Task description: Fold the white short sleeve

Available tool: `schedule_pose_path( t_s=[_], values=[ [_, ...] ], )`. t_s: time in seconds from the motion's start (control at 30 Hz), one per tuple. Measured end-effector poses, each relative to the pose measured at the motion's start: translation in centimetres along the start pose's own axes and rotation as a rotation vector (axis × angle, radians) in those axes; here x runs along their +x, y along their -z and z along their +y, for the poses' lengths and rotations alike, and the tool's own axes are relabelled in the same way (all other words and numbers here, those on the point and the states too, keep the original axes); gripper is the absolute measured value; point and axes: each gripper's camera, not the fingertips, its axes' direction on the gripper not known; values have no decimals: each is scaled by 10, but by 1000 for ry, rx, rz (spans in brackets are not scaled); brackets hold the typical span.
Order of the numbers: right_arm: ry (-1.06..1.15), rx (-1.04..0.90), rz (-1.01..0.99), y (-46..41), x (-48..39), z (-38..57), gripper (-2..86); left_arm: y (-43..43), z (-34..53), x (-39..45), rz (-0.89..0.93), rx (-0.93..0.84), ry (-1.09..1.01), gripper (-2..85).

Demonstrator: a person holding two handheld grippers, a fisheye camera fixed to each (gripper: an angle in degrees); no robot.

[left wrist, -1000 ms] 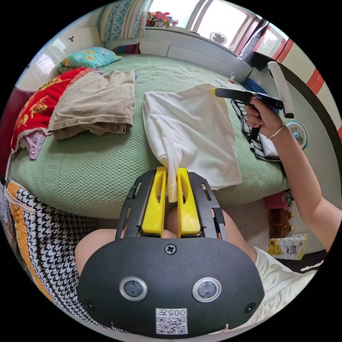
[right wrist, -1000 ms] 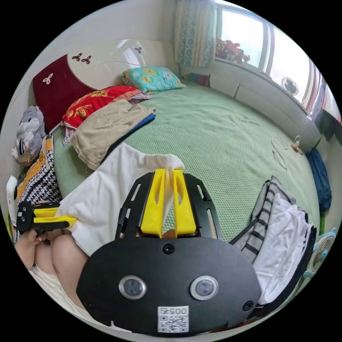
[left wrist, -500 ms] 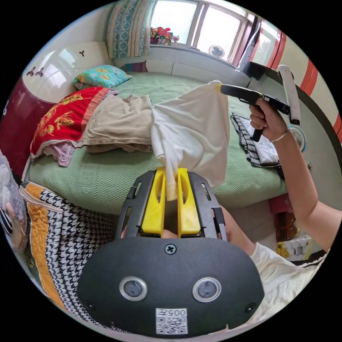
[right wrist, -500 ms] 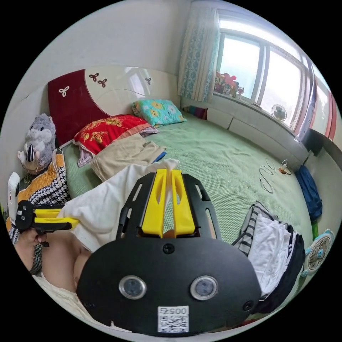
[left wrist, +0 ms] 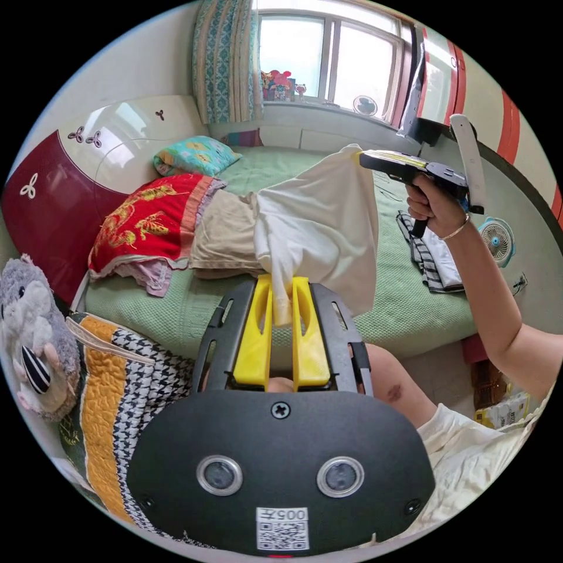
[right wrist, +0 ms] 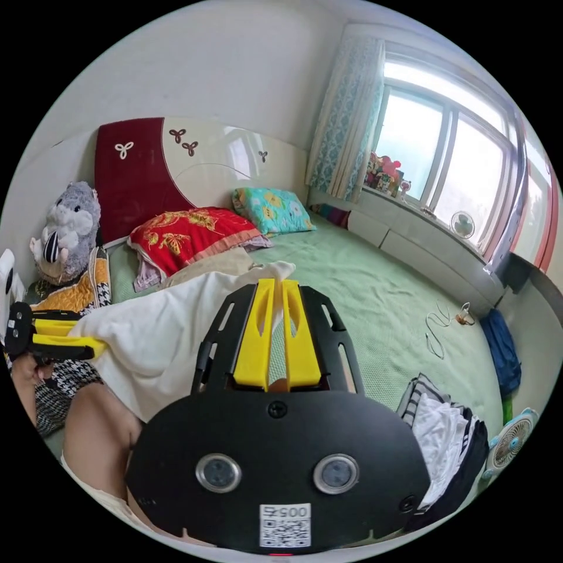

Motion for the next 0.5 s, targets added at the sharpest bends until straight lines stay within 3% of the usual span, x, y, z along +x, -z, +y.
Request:
schedule_pose_path(
  t_s=[0.2,0.33,0.5],
  values=[
    [78,44,43,-33,-27,-51,-11,3,-53,-48,-62,65,1,62],
    [37,4,39,-86,-32,-81,-10,-44,-99,-98,-77,24,36,62],
    [-103,-211,62,-187,-40,-73,45,-128,-130,-154,-75,-116,102,63]
  ],
)
